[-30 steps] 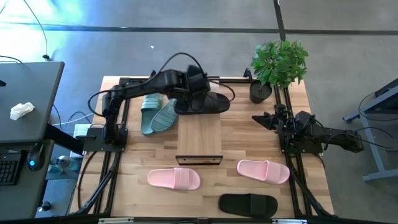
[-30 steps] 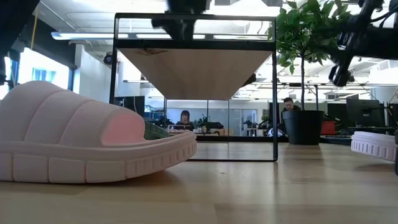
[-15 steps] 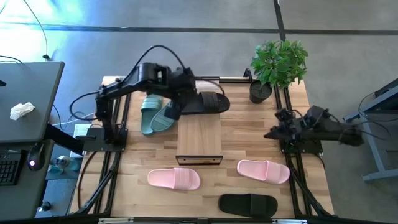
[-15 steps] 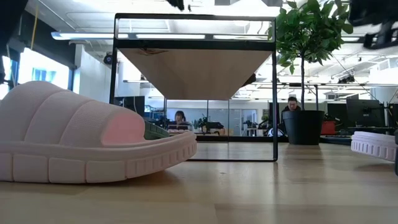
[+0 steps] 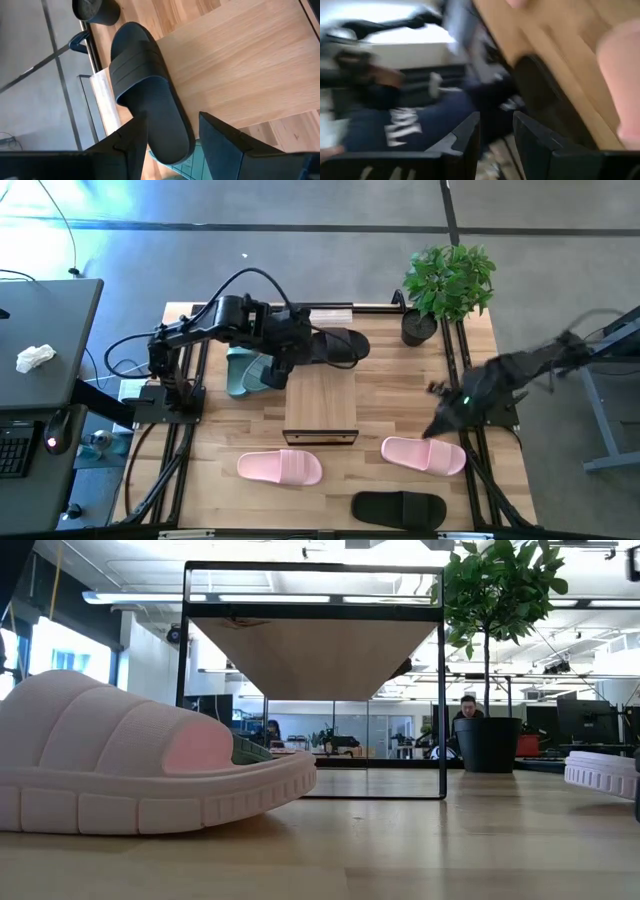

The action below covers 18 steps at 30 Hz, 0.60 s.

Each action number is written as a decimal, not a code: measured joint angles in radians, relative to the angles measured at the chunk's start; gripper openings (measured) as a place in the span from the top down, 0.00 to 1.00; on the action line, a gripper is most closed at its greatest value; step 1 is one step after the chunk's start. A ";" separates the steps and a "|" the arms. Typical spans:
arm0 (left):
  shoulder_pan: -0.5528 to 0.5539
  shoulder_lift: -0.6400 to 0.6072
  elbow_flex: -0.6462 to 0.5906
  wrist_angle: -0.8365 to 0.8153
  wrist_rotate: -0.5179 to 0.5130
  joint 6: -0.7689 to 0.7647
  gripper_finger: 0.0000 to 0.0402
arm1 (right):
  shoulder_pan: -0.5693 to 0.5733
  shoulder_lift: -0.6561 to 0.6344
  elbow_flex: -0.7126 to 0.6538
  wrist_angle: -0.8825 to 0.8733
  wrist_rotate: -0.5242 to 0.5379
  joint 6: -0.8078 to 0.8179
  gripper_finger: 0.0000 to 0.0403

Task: Pick and place slides into the shelf
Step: Put the black slide on the shelf

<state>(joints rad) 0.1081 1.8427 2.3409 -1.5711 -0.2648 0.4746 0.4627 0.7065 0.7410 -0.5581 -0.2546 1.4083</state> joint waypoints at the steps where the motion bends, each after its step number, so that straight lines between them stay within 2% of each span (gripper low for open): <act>1: 0.000 0.000 0.000 0.000 0.006 -0.001 0.61 | 0.056 0.042 0.002 -0.004 0.033 0.038 0.73; 6: -0.002 -0.011 0.000 0.000 0.086 0.020 0.61 | 0.363 0.210 0.005 0.050 0.295 0.332 0.73; 9: -0.009 -0.010 0.001 0.000 0.149 0.046 0.60 | 0.527 0.296 0.005 0.143 0.542 0.523 0.73; 12: -0.024 -0.009 0.000 0.000 0.168 0.083 0.61 | 0.654 0.389 0.007 0.196 0.768 0.695 0.73; 14: -0.033 -0.009 0.000 0.000 0.168 0.103 0.60 | 0.707 0.463 0.007 0.207 0.818 0.768 0.73; 18: -0.046 -0.009 0.000 0.000 0.172 0.128 0.61 | 0.764 0.575 0.007 0.272 0.802 0.850 0.73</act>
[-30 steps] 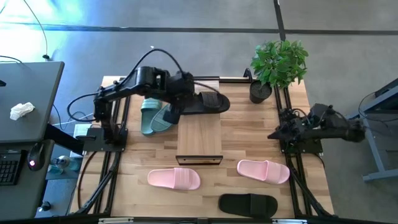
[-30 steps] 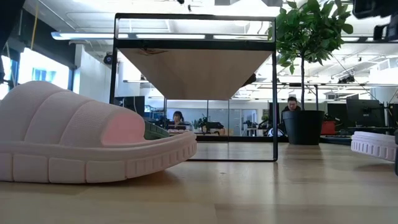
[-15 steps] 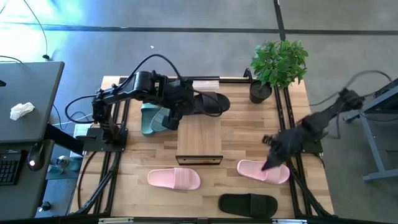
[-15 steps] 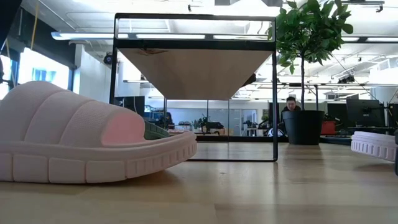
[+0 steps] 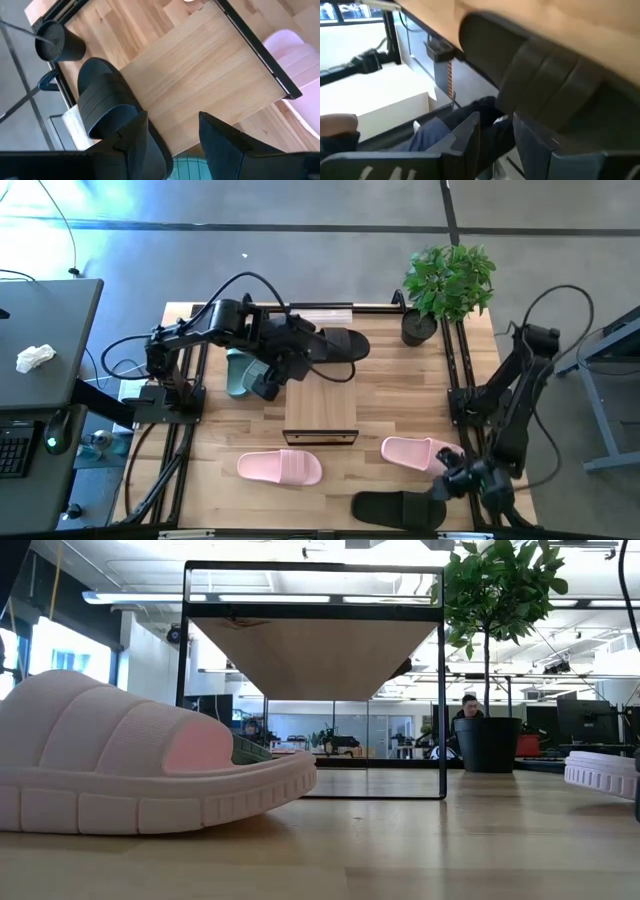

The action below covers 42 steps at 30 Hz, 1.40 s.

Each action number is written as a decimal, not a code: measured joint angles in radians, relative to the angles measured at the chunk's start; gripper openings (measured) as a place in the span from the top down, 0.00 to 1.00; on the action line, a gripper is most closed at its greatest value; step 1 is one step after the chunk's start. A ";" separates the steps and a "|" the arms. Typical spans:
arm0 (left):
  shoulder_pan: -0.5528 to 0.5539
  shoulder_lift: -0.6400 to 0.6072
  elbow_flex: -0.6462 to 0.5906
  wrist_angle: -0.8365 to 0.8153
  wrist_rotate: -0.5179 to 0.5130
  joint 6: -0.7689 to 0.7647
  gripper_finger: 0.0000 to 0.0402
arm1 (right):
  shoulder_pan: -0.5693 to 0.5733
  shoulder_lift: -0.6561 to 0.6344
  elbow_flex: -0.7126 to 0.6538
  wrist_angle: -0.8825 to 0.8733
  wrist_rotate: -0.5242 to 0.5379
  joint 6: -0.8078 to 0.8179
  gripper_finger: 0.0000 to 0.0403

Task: Pick and place slides into the shelf
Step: Put the black slide on the shelf

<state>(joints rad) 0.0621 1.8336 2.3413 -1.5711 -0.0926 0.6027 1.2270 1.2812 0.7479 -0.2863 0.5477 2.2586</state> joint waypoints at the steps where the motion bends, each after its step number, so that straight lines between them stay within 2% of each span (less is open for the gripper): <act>1: -0.004 0.000 0.000 0.000 0.003 0.001 0.60 | 0.009 0.021 0.000 0.027 0.003 0.002 0.73; 6: -0.006 0.000 0.000 0.000 0.015 0.003 0.60 | 0.045 0.098 0.000 0.088 -0.048 0.008 0.73; 18: -0.004 0.000 0.000 0.000 0.022 -0.005 0.60 | 0.076 0.231 -0.001 0.081 -0.065 -0.008 0.73; 24: -0.004 0.000 0.000 0.000 0.022 -0.009 0.60 | 0.070 0.280 -0.002 0.120 -0.008 -0.014 0.73; 31: -0.004 0.000 0.000 0.000 0.022 -0.012 0.61 | 0.069 0.339 -0.002 0.243 0.075 -0.015 0.73; 35: -0.004 0.000 0.000 0.000 0.022 -0.011 0.60 | 0.069 0.369 -0.002 0.305 0.082 -0.016 0.73; 42: -0.004 0.000 0.000 0.000 0.022 -0.011 0.61 | 0.069 0.388 -0.002 0.330 0.149 -0.021 0.73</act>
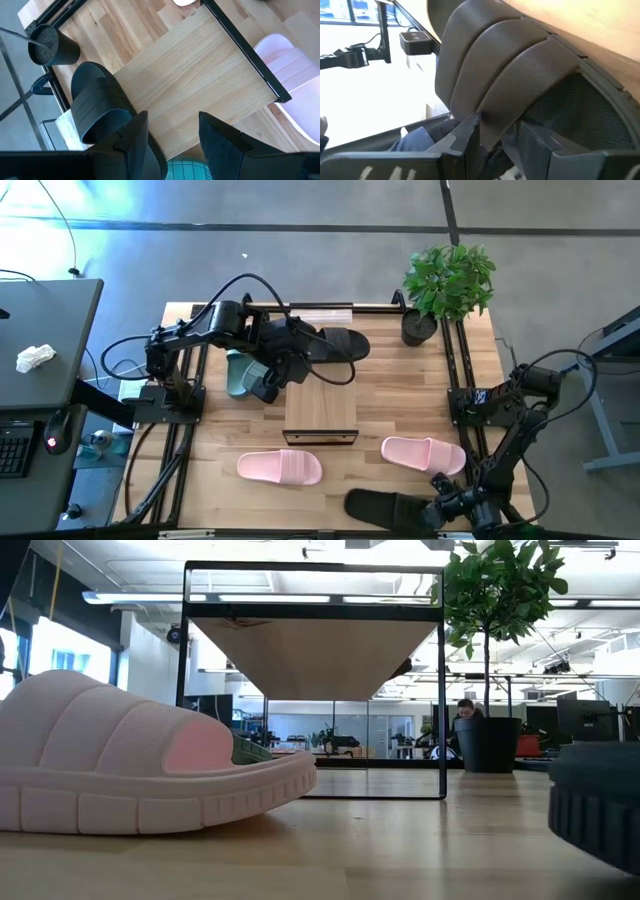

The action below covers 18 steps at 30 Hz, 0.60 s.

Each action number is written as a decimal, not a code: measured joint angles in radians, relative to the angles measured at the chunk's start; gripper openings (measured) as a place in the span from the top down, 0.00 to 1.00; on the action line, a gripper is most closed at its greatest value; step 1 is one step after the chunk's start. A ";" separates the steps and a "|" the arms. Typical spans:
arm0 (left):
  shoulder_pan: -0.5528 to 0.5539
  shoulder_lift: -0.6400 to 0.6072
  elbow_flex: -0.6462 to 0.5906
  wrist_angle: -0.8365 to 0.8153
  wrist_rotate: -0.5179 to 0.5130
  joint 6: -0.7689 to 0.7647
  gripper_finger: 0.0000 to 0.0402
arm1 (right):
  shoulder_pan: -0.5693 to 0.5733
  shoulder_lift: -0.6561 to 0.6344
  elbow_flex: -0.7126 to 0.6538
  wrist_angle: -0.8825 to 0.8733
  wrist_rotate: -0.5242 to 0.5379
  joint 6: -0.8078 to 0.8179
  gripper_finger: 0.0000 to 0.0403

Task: Pick and place slides into the shelf
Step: Put the black slide on the shelf

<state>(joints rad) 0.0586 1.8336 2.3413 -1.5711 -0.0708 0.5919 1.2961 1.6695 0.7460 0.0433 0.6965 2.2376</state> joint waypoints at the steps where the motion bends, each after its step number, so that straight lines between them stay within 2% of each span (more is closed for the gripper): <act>1: 0.000 0.000 0.000 0.000 0.000 0.000 0.61 | 0.000 0.000 0.000 0.000 0.007 -0.003 0.73; 10: 0.000 0.000 0.000 0.000 0.000 0.002 0.61 | -0.011 0.000 -0.010 -0.014 0.041 -0.016 0.75; 18: 0.000 0.000 0.000 0.000 0.000 0.002 0.61 | -0.045 0.000 -0.010 -0.037 0.061 -0.073 0.92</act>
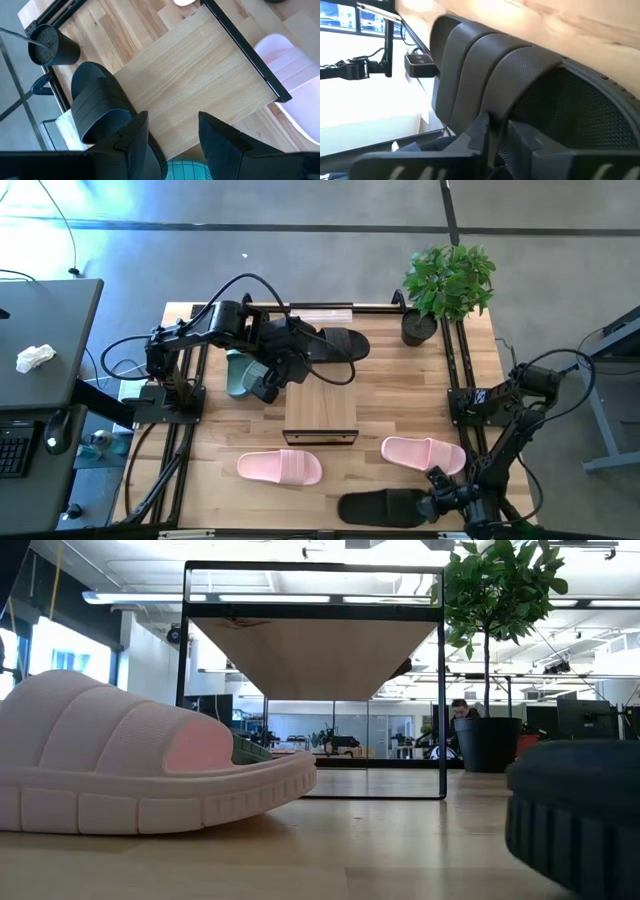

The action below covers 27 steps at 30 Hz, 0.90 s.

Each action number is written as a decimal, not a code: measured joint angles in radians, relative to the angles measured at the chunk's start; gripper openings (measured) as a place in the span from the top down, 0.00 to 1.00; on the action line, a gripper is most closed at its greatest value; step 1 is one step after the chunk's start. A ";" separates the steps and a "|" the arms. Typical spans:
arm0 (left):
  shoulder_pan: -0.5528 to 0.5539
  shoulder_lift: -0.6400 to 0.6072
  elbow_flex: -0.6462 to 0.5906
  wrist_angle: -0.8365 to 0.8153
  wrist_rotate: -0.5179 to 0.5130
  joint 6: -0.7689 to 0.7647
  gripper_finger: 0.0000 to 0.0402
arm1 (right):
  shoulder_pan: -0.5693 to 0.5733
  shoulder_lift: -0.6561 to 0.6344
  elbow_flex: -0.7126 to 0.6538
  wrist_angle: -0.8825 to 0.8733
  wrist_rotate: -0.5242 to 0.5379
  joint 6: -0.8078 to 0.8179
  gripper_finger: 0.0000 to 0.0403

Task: Pick and place slides into the shelf
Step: Put the black slide on the shelf

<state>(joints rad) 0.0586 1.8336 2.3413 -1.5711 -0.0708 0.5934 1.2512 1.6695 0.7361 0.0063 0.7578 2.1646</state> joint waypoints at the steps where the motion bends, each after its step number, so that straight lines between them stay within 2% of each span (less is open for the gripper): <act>1: 0.000 0.000 0.000 0.000 0.000 0.000 0.61 | -0.001 0.000 0.000 0.000 0.008 -0.006 0.95; 3: 0.000 0.000 0.000 0.000 0.000 0.000 0.61 | -0.001 0.000 0.000 0.000 0.031 -0.019 0.98; 10: 0.000 -0.008 -0.001 0.000 0.012 0.002 0.61 | 0.000 0.000 0.000 0.017 0.087 -0.028 0.99; 15: 0.000 -0.034 0.011 0.003 0.045 0.003 0.61 | 0.010 -0.033 0.000 0.080 0.174 -0.090 1.00; 22: 0.000 -0.084 0.012 0.000 0.037 0.004 0.61 | 0.006 -0.199 0.000 0.094 0.181 -0.242 1.00; 27: 0.000 -0.116 0.014 0.001 0.028 0.004 0.61 | -0.038 -0.339 0.001 0.201 0.098 -0.441 1.00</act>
<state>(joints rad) 0.0582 1.7172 2.3554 -1.5700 -0.0429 0.5972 1.2127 1.3303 0.7368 0.2072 0.8554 1.7239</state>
